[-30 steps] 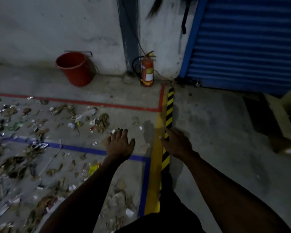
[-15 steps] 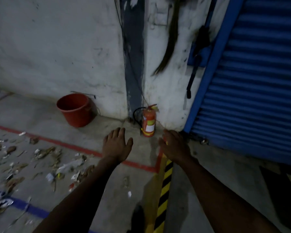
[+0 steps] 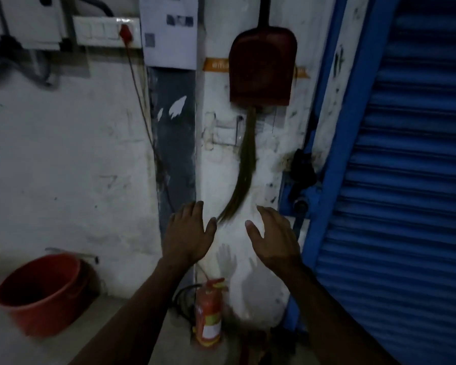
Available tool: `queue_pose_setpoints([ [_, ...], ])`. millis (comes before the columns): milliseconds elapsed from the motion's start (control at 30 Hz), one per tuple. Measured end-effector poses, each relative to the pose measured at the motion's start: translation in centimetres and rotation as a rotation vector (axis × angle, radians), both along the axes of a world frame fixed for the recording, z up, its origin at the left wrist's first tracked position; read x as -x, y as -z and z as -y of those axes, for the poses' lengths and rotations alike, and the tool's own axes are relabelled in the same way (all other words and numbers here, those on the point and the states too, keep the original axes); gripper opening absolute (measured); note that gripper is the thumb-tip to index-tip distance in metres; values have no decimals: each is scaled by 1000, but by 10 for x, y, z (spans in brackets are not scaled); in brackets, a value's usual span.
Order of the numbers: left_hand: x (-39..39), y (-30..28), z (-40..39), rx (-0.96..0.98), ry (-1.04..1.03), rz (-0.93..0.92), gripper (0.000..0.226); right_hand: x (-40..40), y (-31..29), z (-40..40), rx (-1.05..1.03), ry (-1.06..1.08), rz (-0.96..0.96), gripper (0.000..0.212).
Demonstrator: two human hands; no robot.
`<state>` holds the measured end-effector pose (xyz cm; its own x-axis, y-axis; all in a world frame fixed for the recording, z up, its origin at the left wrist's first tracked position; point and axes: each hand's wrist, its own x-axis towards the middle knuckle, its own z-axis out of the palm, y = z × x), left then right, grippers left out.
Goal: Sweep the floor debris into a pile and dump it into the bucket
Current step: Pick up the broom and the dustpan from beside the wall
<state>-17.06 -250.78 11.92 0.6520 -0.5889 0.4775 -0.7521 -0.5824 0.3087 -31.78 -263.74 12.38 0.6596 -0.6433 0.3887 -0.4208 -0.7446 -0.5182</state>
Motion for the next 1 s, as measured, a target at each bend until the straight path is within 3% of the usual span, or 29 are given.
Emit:
queue_pose_setpoints([
  [100,-35,-42,51,66,5,60,81,-36,-39,49,34,-20,106,62],
  [300,-101,-124,139,221,-9,204,82,-97,-121,145,178,-63,287,65],
  [533,-140,-255,221,514,46,238,65,-147,-244,228,305,-157,531,67],
  [633,-148,-306,249,685,128,101,60,-164,-295,250,315,-225,620,63],
  [800,-168,-385,288,908,364,-298,55,-194,-374,276,136,-324,721,53],
  [1000,-198,-430,321,896,587,-561,56,-239,-438,303,32,-266,764,57],
])
